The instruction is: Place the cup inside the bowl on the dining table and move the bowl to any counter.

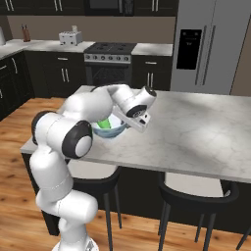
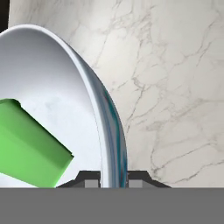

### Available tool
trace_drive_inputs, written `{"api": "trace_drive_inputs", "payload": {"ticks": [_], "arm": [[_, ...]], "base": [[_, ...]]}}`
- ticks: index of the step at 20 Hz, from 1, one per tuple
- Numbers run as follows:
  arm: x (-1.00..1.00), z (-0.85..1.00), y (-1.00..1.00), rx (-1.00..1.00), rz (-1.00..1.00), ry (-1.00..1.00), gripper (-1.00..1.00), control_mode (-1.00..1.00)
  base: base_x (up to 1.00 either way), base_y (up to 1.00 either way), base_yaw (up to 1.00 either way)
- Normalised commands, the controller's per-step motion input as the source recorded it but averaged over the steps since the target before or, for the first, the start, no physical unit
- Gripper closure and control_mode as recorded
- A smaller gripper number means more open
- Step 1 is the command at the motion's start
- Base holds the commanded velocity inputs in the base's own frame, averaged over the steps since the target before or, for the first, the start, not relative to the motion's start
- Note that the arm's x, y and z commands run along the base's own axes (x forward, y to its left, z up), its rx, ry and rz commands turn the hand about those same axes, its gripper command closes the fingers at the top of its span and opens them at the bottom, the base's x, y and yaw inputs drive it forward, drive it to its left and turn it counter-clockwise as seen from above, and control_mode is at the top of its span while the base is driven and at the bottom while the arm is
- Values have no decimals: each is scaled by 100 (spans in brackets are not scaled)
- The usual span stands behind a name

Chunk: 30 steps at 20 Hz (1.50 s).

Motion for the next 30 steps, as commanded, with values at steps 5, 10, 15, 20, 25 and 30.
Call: {"api": "trace_drive_inputs", "payload": {"ticks": [5, 10, 15, 20, 25, 30], "arm": [[-46, 39, -2, 0, 0, -1, 100, -100], [-50, 29, -4, 0, 0, 0, 100, -100], [-59, 26, -4, 0, 0, 0, 100, -100], [-65, 21, -7, 0, 0, 0, 100, -100], [-70, 19, -3, 0, 0, 0, 100, -100], [-71, 16, 0, 0, 0, 0, 100, -100]], "base": [[0, 0, 0], [0, 0, 0], [0, 0, 0], [0, 0, 0], [0, 0, 0], [0, 0, 0]]}}
